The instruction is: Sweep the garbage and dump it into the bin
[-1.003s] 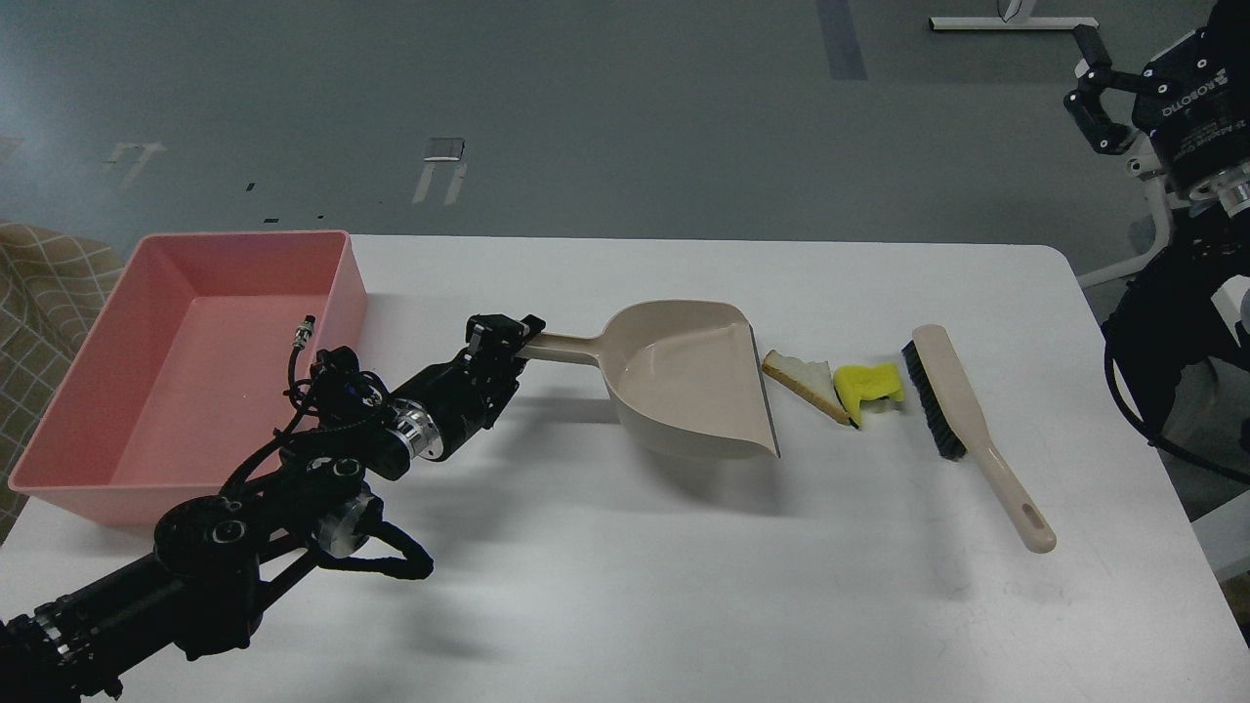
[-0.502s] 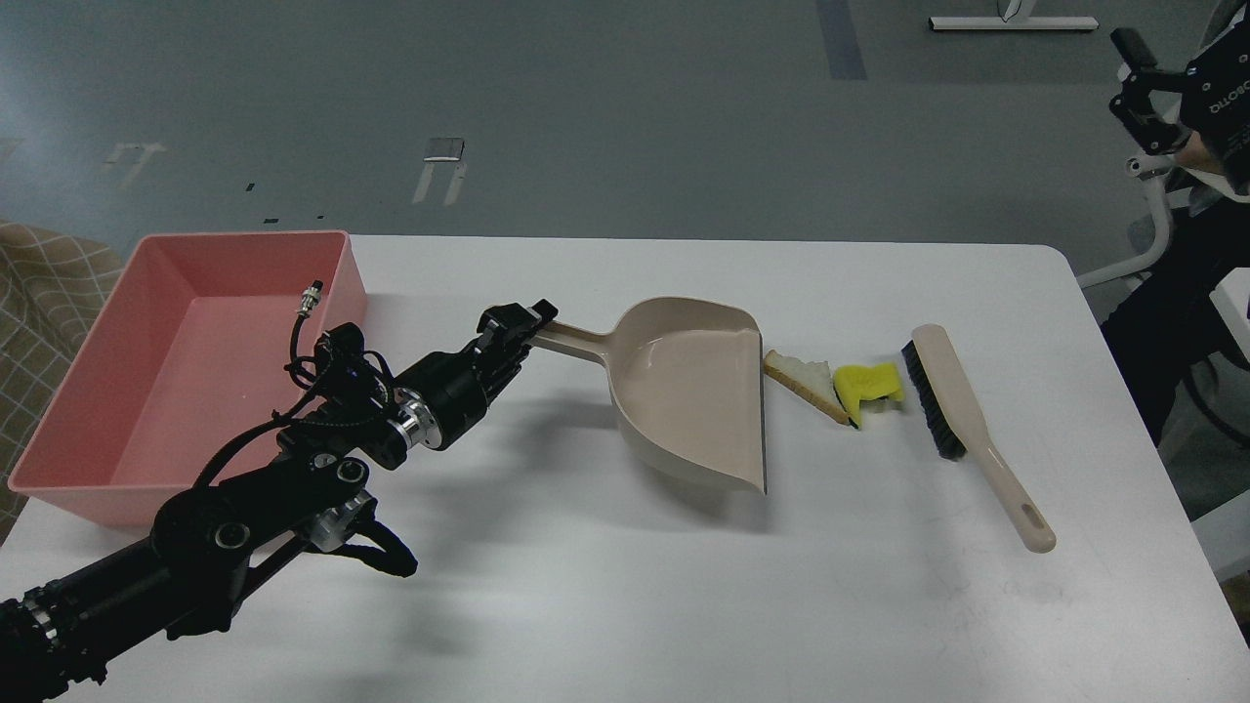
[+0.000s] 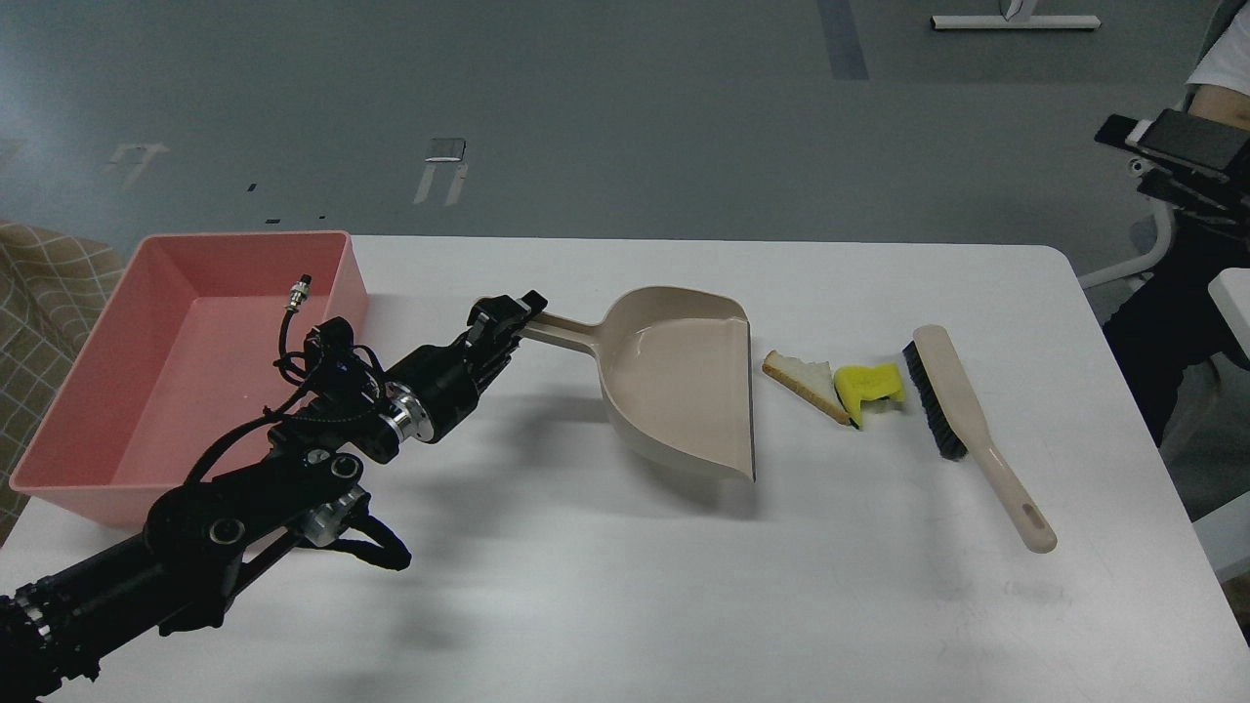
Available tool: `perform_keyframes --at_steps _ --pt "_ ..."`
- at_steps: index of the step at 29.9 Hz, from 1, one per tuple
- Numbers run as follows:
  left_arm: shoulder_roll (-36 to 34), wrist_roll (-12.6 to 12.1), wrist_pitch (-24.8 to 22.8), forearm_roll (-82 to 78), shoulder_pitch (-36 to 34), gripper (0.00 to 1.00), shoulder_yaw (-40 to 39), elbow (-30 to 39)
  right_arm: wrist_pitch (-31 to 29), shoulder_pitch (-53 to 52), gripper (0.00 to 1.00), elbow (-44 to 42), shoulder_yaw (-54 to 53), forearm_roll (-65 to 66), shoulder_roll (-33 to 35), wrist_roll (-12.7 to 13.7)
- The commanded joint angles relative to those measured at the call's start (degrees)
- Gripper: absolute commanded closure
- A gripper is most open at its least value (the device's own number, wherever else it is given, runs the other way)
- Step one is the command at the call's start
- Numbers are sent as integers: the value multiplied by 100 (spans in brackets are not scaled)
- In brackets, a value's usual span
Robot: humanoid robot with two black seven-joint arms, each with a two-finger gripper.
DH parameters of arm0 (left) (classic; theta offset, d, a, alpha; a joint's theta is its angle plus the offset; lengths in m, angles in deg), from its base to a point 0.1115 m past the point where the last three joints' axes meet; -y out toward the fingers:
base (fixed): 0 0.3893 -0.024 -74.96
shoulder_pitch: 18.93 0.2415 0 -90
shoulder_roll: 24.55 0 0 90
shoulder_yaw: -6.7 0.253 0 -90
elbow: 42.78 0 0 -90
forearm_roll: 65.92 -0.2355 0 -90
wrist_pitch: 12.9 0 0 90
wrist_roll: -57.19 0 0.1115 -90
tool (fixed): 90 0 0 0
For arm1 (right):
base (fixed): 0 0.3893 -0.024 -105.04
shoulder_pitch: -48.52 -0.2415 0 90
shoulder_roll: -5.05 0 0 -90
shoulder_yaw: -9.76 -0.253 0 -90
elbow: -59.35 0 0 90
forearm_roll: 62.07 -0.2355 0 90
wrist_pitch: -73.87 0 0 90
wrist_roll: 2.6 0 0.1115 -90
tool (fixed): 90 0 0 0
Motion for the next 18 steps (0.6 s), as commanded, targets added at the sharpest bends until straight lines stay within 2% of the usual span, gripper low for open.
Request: perform_keyframes --at_steps 1,5,10,18 --pt "-12 41 0 -13 7 100 9 1 -2 7 0 110 464 111 551 3" --pt "-65 199 0 -162 16 100 9 9 -2 33 0 408 1080 305 684 3" --pt "-73 199 8 -180 25 100 9 9 -2 95 1 891 1879 664 737 3" --pt "-144 208 88 -180 95 100 0 1 3 200 1 1332 2083 1149 737 3"
